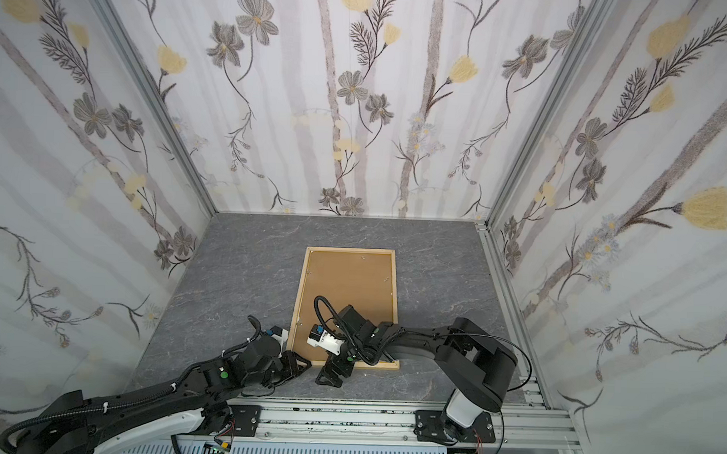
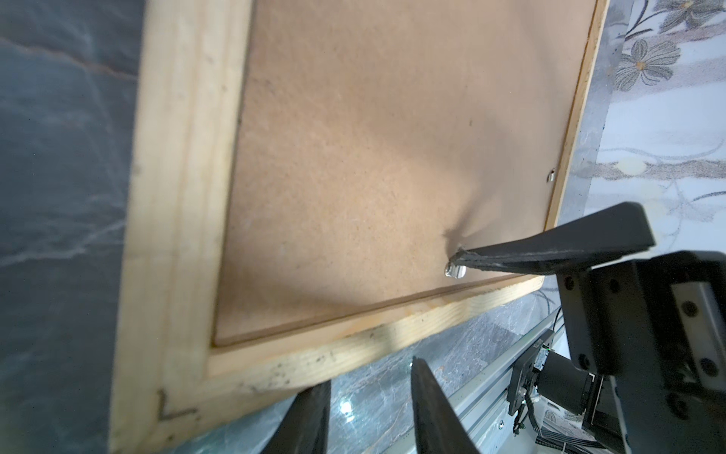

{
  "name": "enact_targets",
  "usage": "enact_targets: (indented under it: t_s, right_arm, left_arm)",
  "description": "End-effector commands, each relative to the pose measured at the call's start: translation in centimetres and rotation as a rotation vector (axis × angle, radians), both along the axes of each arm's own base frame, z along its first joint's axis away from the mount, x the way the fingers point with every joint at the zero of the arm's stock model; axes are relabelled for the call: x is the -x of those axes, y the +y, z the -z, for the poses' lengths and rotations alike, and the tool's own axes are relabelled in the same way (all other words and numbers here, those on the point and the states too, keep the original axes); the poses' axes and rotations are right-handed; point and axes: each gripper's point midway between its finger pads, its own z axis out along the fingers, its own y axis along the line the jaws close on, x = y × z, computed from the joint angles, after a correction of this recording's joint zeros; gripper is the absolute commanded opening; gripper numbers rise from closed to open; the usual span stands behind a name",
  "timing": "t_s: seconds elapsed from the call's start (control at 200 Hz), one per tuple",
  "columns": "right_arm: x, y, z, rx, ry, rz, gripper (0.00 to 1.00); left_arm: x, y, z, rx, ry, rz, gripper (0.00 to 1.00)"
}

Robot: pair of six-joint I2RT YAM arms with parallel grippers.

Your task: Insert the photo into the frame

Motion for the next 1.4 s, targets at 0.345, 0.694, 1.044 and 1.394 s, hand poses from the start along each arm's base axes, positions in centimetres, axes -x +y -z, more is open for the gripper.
enact_targets:
  t_s: [0.345, 0.694, 1.044, 1.394]
  right_arm:
    - [0.0, -1.5, -0.8, 0.031, 0.002, 0.076, 1.00]
    - [-0.5, -1.3, -0.2, 0.046, -0.006, 0.081, 1.00]
    - [0.0, -1.4, 1.3, 0.077, 0.023, 0.061, 1.00]
    - [0.8, -1.4, 0.9, 0.064, 0.055, 0.037, 0.96]
  left_arm:
    - [-0.5, 0.2, -0.2, 0.007, -0.015, -0.030, 0.34]
    - [-0.5, 0.3, -0.4, 0.008, -0.020, -0.035, 0.34]
    - [-0.5, 0.3, -0.4, 0.007, -0.018, -0.038, 0.34]
    - [-0.5, 0.4, -0.4, 0.003, -0.017, -0.040, 0.34]
